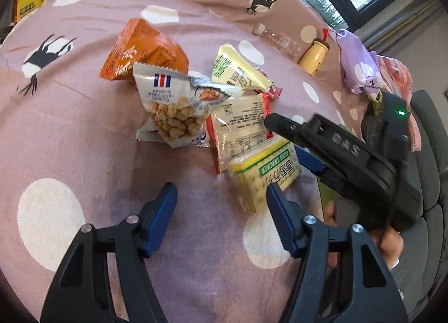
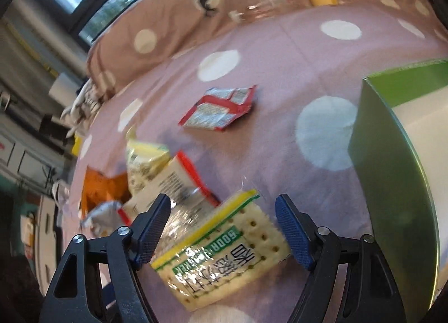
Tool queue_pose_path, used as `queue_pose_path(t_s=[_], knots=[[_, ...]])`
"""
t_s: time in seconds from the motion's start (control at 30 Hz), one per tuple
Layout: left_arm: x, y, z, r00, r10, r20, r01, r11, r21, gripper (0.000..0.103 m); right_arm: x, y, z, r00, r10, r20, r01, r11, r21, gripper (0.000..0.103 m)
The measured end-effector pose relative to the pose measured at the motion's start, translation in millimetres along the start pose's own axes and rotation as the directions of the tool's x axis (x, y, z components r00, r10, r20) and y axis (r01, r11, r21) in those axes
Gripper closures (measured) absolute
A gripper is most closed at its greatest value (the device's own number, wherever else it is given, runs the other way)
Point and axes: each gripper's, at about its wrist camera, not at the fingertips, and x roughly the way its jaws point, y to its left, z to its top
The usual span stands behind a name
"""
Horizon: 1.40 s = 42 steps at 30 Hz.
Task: Organize snacks
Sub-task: 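Reach the right tool to the soda cracker pack and grasp it, then carry the soda cracker pack into the green box and open the right tool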
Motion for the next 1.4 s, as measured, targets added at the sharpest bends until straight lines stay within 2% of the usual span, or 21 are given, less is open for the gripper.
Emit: queue_pose_path(t_s=[0.17, 0.3, 0.57, 0.73, 0.9, 1.0, 1.13, 1.27, 1.4], knots=[[-4, -1, -4, 1.0, 0.017, 0.001, -0.017, 1.0, 0.012, 0.038, -7, 19, -18, 0.998, 0.052, -0.04, -0.053, 0.998, -0.024, 0.031], [-8, 7, -12, 0.999, 0.015, -0.039, -0.016, 0.999, -0.029, 0.038, -10, 29, -34, 0.996, 0.038, -0.075, -0.039, 0.999, -0.011, 0.031], [-10, 8, -17, 0.998, 0.021, -0.062, -0.022, 1.0, -0.017, 0.039, -10, 33, -51, 0.989, 0.072, -0.129, -0.07, 0.997, 0.021, 0.031], [-5, 7, -19, 0.995, 0.054, -0.081, -0.053, 0.999, 0.01, 0.046, -6, 25, -63, 0.99, 0.039, -0.138, -0.028, 0.996, 0.081, 0.031], [-1, 4, -20, 0.994, 0.072, -0.085, -0.069, 0.997, 0.033, 0.057, -2, 35, -64, 0.993, -0.007, -0.12, 0.011, 1.0, 0.029, 0.031], [-5, 2, -19, 0.994, 0.09, -0.057, -0.088, 0.995, 0.046, 0.062, -4, 41, -65, 0.994, -0.02, -0.105, 0.022, 1.0, 0.014, 0.031], [-22, -7, -18, 0.992, 0.119, 0.036, -0.122, 0.988, 0.1, 0.064, -15, 46, -62, 0.997, 0.023, -0.076, -0.021, 1.0, 0.019, 0.031], [-40, -12, -19, 0.991, 0.086, 0.106, -0.098, 0.989, 0.114, 0.064, -36, 58, -62, 1.0, 0.023, -0.001, -0.023, 1.0, -0.017, 0.031], [-56, -19, -21, 0.982, 0.061, 0.181, -0.087, 0.987, 0.139, 0.064, -57, 66, -64, 0.997, 0.037, 0.063, -0.035, 0.999, -0.037, 0.031]])
